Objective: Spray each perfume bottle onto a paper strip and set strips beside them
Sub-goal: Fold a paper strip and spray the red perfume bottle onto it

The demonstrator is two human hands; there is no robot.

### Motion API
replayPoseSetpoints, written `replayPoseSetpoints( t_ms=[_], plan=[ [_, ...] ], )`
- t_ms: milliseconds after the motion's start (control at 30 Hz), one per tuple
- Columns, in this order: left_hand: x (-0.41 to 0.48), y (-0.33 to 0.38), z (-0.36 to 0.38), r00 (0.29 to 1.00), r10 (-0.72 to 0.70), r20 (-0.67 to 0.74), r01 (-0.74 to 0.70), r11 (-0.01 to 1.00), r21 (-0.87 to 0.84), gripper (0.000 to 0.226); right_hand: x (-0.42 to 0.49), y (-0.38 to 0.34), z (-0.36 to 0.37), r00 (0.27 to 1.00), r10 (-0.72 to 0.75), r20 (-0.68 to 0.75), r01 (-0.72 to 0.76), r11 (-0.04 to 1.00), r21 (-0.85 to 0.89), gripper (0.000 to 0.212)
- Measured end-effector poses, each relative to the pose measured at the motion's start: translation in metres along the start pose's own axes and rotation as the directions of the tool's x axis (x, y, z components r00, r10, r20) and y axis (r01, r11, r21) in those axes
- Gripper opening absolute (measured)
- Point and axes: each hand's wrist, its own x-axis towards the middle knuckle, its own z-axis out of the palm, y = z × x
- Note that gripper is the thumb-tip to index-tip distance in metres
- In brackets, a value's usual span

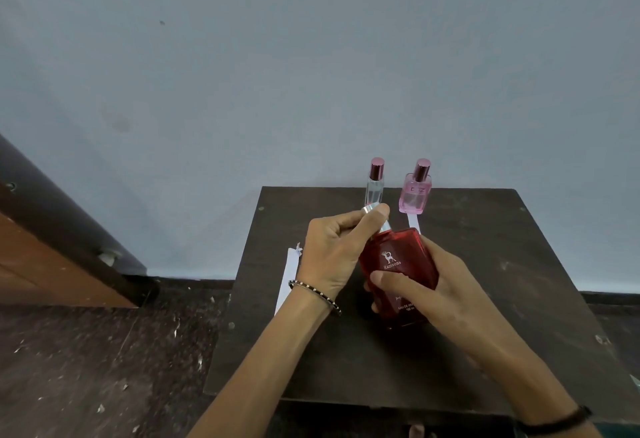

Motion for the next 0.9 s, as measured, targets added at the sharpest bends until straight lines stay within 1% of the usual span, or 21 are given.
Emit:
replayPoseSetpoints(
  t_ms=[67,133,300,367,467,533,600,633,700,833,900],
  plan=[
    [-0.001,-0.003,0.003,1.0,0.012,-0.024,-0.012,1.0,0.01,0.017,-0.001,-0.002,-0.001,0.999,-0.039,-0.038,0.032,0.986,-0.161,0.076],
    [-0.002,-0.005,0.006,0.999,0.025,-0.044,-0.024,0.999,0.032,0.019,-0.002,-0.002,-0.003,0.996,-0.063,-0.057,0.046,0.961,-0.273,0.075],
    [-0.001,-0.009,0.01,0.998,0.025,-0.065,-0.021,0.998,0.063,0.025,0.0,0.0,-0.005,0.996,-0.064,-0.06,0.031,0.895,-0.446,0.079],
    [-0.002,-0.01,0.012,0.996,0.02,-0.087,-0.014,0.998,0.064,0.025,0.001,0.001,-0.006,0.997,-0.055,-0.05,0.025,0.879,-0.475,0.079],
    [0.0,-0.009,0.014,0.995,0.009,-0.096,-0.005,0.999,0.051,0.025,0.001,0.003,-0.01,0.997,-0.078,-0.008,0.069,0.924,-0.376,0.074],
    [0.001,-0.007,0.014,0.997,-0.025,-0.072,0.026,0.999,0.02,0.025,0.001,0.004,-0.015,0.997,-0.062,0.048,0.071,0.979,-0.194,0.065],
    [0.001,-0.005,0.013,0.997,-0.06,-0.039,0.06,0.998,-0.02,0.032,0.001,0.004,-0.021,0.991,-0.012,0.134,0.008,1.0,0.029,0.06],
    [0.001,-0.004,0.013,0.997,-0.069,-0.026,0.069,0.997,-0.034,0.036,0.0,0.004,-0.025,0.983,0.002,0.185,-0.023,0.993,0.114,0.058],
    [-0.001,-0.004,0.013,0.996,-0.085,-0.008,0.084,0.995,-0.05,0.04,-0.002,0.003,-0.029,0.961,-0.013,0.276,-0.051,0.974,0.222,0.053],
    [-0.005,0.0,0.015,0.993,-0.119,0.012,0.12,0.991,-0.051,0.041,-0.005,0.001,-0.035,0.93,-0.025,0.367,-0.114,0.929,0.353,0.04],
    [-0.003,0.005,0.011,0.987,-0.158,-0.025,0.155,0.983,-0.097,0.04,-0.007,0.001,-0.037,0.895,-0.024,0.446,-0.173,0.902,0.396,0.039]
  ],
)
